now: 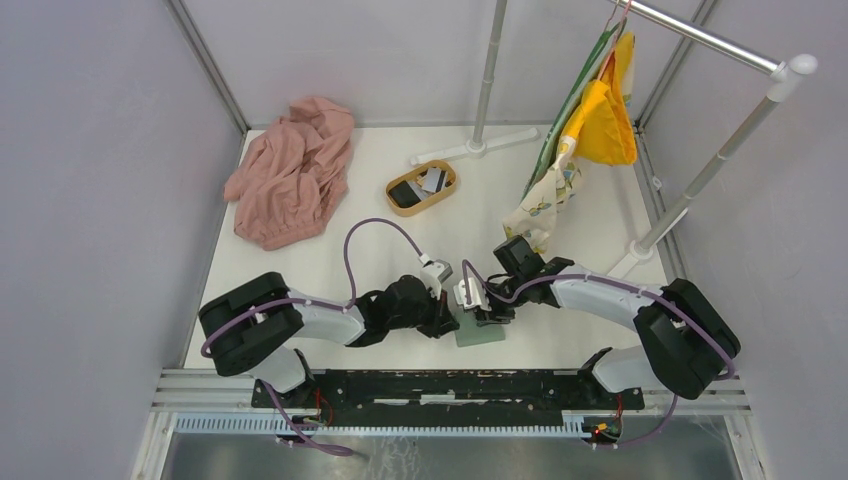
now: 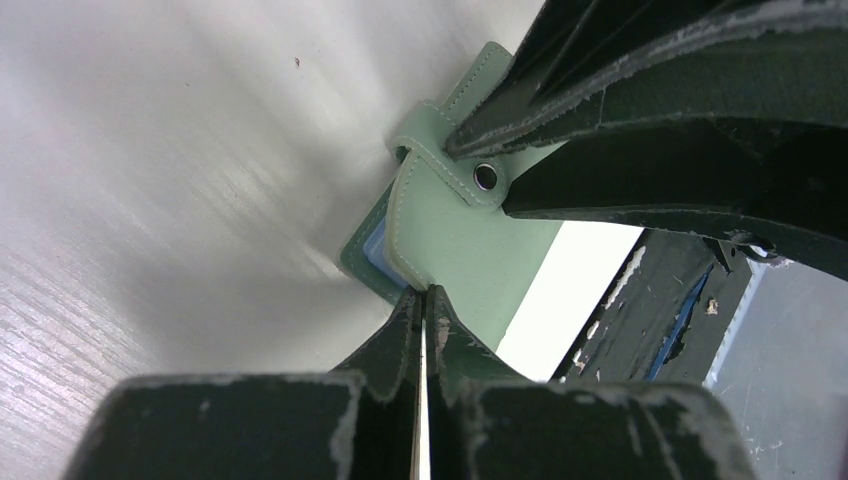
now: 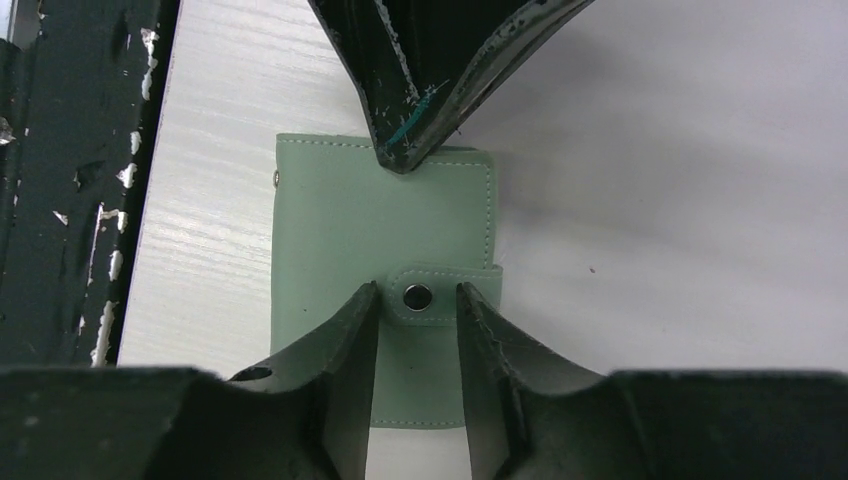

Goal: Put the credit cards into the card holder
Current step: Open the card holder at the center of the board.

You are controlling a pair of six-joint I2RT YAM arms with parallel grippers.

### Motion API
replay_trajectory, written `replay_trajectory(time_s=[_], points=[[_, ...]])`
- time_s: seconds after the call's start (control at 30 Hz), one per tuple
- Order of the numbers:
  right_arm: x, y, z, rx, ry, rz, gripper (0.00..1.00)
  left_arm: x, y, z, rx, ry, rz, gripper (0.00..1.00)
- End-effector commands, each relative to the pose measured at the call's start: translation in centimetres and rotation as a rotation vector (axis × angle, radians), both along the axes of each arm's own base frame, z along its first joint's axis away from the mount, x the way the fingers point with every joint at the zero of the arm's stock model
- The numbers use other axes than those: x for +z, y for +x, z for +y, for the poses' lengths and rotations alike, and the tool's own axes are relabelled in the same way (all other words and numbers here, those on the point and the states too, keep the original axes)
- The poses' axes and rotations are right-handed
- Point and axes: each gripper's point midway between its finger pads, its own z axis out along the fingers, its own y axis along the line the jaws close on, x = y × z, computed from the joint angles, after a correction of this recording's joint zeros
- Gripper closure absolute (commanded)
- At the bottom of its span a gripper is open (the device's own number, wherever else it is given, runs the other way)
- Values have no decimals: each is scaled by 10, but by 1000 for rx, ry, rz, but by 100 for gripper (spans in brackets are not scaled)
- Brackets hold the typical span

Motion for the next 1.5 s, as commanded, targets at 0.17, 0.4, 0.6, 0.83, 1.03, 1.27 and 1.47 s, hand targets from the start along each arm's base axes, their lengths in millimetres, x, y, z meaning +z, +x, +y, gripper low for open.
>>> replay_trajectory(time_s=[0.17,0.4,0.6,0.83,1.03,1.27,1.47], points=[[4,26,6,-84,-7,-90,90,-1,-6,-7,-53,-17,-4,98],[18,43,4,-167,28,-157,100,-9,-8,-6,-56,-2,13,98],[38,60,0,-272,105,-157,100,-10,-3,-3,-39,27,-2,98],[56,64,-3,-315,211,-94,100,3,11,-3,-31,72,-69,98],[77,71,-9,-359,293,-71,100,20,36,-3,-2,106,-132,92],[104,76,-19,-398,395,-88,100,42,65,-2,41,83,-165,63],[126,67,-19,-368,483,-86,100,67,82,14,143,4,-157,40]])
